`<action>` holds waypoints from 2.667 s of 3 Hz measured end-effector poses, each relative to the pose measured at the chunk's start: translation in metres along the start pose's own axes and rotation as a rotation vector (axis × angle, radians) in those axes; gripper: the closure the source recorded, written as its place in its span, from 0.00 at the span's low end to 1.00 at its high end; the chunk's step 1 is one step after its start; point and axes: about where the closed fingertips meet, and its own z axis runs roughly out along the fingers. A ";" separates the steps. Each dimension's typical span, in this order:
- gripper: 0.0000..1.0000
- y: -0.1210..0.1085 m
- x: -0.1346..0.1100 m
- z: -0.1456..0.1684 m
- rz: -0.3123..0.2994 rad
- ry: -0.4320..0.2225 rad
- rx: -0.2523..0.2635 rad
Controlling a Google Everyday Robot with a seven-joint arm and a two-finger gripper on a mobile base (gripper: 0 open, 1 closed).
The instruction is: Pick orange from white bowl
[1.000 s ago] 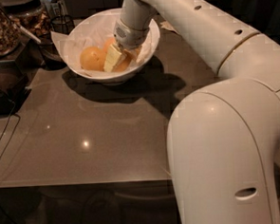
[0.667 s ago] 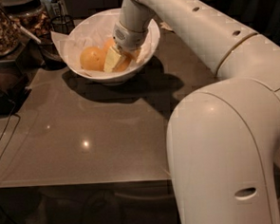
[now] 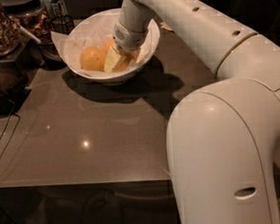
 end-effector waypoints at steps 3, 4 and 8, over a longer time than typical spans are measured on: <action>1.00 0.014 -0.002 -0.056 -0.053 -0.134 -0.087; 1.00 0.019 0.000 -0.075 -0.079 -0.173 -0.113; 1.00 0.088 0.036 -0.141 -0.164 -0.311 -0.185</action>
Offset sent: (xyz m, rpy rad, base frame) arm -0.0219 -0.0149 0.0726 0.1924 -0.0622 0.0789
